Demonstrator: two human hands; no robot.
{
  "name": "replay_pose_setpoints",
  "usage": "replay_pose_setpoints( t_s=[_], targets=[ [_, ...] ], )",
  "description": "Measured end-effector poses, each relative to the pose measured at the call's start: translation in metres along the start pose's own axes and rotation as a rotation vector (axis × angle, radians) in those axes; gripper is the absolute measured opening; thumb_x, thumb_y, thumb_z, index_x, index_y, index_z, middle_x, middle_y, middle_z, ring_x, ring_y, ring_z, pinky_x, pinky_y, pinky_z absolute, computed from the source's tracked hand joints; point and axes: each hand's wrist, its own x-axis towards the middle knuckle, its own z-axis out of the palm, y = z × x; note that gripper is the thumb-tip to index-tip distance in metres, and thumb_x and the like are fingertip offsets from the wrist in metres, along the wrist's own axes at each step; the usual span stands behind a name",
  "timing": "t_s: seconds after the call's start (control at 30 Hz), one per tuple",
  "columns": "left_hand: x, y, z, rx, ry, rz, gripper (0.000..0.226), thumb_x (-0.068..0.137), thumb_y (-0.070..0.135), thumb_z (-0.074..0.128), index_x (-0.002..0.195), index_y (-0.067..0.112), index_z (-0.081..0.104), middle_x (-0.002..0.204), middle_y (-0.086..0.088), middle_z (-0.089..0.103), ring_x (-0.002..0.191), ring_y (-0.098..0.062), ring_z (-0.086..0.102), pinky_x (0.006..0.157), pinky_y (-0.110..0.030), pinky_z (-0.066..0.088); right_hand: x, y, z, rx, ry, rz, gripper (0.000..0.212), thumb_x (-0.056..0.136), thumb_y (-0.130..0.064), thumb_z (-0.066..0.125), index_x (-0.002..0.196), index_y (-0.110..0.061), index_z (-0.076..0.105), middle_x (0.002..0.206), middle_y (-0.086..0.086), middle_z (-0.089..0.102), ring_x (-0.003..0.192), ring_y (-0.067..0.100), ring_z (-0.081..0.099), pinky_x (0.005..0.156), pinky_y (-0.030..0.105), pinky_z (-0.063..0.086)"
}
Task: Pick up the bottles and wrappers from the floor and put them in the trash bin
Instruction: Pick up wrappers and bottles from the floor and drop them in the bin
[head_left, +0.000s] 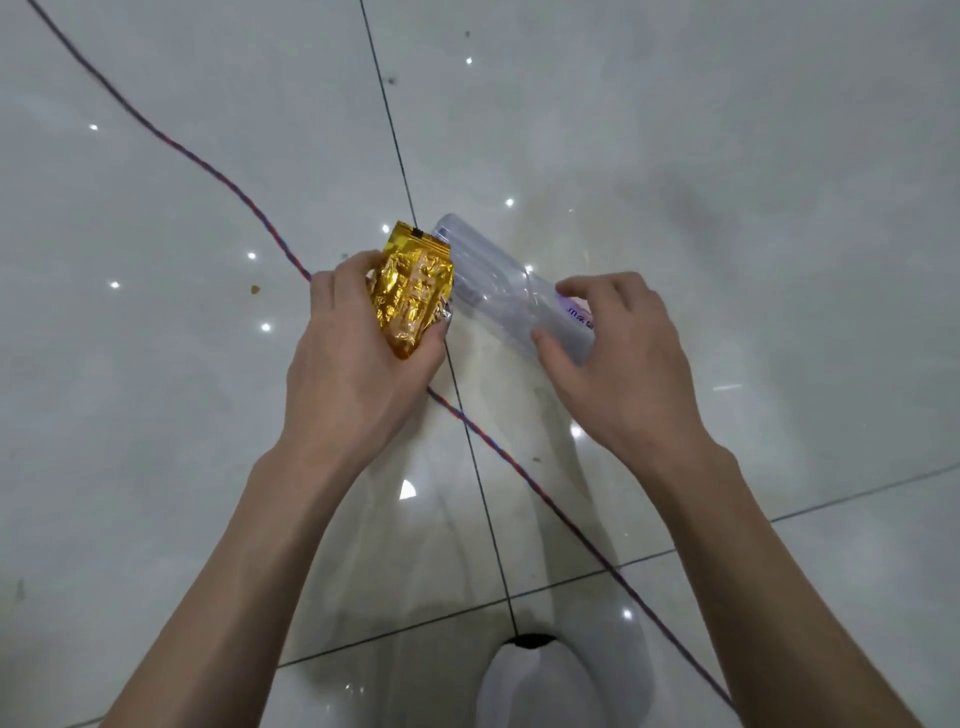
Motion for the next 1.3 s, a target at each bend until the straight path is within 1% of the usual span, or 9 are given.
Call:
replay_pose_setpoints(
  t_s=[0.17, 0.33, 0.43, 0.53, 0.6, 0.7, 0.8, 1.03, 1.3],
  targets=[
    [0.006, -0.004, 0.008, 0.011, -0.023, -0.040, 0.070, 0.086, 0.047, 0.071, 0.144, 0.024, 0.039, 0.135, 0.000, 0.044, 0.112, -0.015, 0.053, 0.089, -0.032, 0.045, 0.013, 0.010, 0.031, -0.114, -0.047, 0.032, 0.055, 0.082, -0.033, 0.073, 0.131, -0.013, 0.058, 0.127, 0.013, 0.056, 0.110, 0.036, 0.054, 0.092, 0.047, 0.045],
    [0.010, -0.010, 0.010, 0.013, -0.032, -0.074, 0.070, 0.087, 0.045, 0.070, 0.144, 0.022, 0.039, 0.137, -0.001, 0.044, 0.115, -0.012, 0.050, 0.087, -0.026, 0.038, 0.017, 0.009, 0.048, -0.153, -0.124, 0.076, 0.064, 0.085, -0.034, 0.071, 0.142, -0.015, 0.047, 0.128, 0.010, 0.056, 0.112, 0.034, 0.053, 0.096, 0.042, 0.036],
    [0.011, -0.012, 0.004, 0.018, -0.037, -0.079, 0.070, 0.087, 0.046, 0.069, 0.145, 0.022, 0.038, 0.137, 0.000, 0.043, 0.107, -0.004, 0.045, 0.086, -0.026, 0.038, 0.015, 0.002, 0.041, -0.073, -0.127, 0.128, 0.065, 0.085, -0.038, 0.071, 0.141, -0.016, 0.047, 0.127, 0.008, 0.056, 0.113, 0.031, 0.053, 0.097, 0.040, 0.035],
    [0.011, -0.006, -0.011, 0.013, -0.031, -0.088, 0.071, 0.088, 0.046, 0.069, 0.146, 0.021, 0.037, 0.137, -0.001, 0.043, 0.108, -0.006, 0.045, 0.087, -0.028, 0.040, 0.010, -0.010, 0.022, 0.016, -0.108, 0.148, 0.066, 0.082, -0.043, 0.073, 0.138, -0.018, 0.048, 0.124, 0.004, 0.056, 0.111, 0.027, 0.054, 0.098, 0.040, 0.040],
    [0.007, 0.004, -0.031, 0.007, -0.022, -0.090, 0.071, 0.088, 0.045, 0.069, 0.146, 0.021, 0.037, 0.138, -0.001, 0.042, 0.106, -0.004, 0.042, 0.087, -0.028, 0.040, 0.003, -0.024, 0.002, 0.092, -0.096, 0.155, 0.066, 0.082, -0.044, 0.074, 0.137, -0.020, 0.049, 0.123, 0.001, 0.056, 0.111, 0.025, 0.055, 0.100, 0.044, 0.043],
    [-0.009, 0.031, -0.078, -0.019, -0.015, -0.085, 0.070, 0.087, 0.046, 0.069, 0.145, 0.021, 0.039, 0.135, 0.001, 0.042, 0.108, -0.010, 0.053, 0.089, -0.035, 0.049, -0.015, -0.055, -0.047, 0.202, -0.068, 0.181, 0.065, 0.082, -0.046, 0.076, 0.136, -0.022, 0.048, 0.122, -0.005, 0.054, 0.110, 0.020, 0.056, 0.099, 0.047, 0.047],
    [-0.035, 0.070, -0.139, -0.043, -0.007, -0.089, 0.070, 0.086, 0.051, 0.069, 0.143, 0.023, 0.039, 0.124, 0.007, 0.039, 0.106, -0.016, 0.059, 0.088, -0.045, 0.055, -0.034, -0.098, -0.114, 0.233, -0.060, 0.167, 0.066, 0.082, -0.048, 0.075, 0.137, -0.025, 0.047, 0.122, -0.008, 0.052, 0.112, 0.017, 0.055, 0.101, 0.047, 0.047],
    [-0.094, 0.200, -0.301, -0.058, 0.051, -0.044, 0.066, 0.088, 0.046, 0.069, 0.142, 0.025, 0.039, 0.119, 0.012, 0.035, 0.099, -0.008, 0.049, 0.092, -0.043, 0.053, -0.069, -0.218, -0.303, 0.320, 0.042, 0.135, 0.063, 0.083, -0.045, 0.076, 0.136, -0.027, 0.048, 0.121, -0.010, 0.053, 0.110, 0.012, 0.056, 0.102, 0.044, 0.046],
    [-0.181, 0.375, -0.513, -0.108, 0.150, 0.043, 0.061, 0.089, 0.046, 0.066, 0.141, 0.026, 0.040, 0.119, 0.013, 0.037, 0.099, -0.006, 0.048, 0.090, -0.037, 0.050, -0.123, -0.366, -0.541, 0.398, 0.135, 0.067, 0.064, 0.083, -0.044, 0.077, 0.137, -0.024, 0.049, 0.122, -0.007, 0.055, 0.111, 0.014, 0.057, 0.101, 0.043, 0.047]
  ],
)
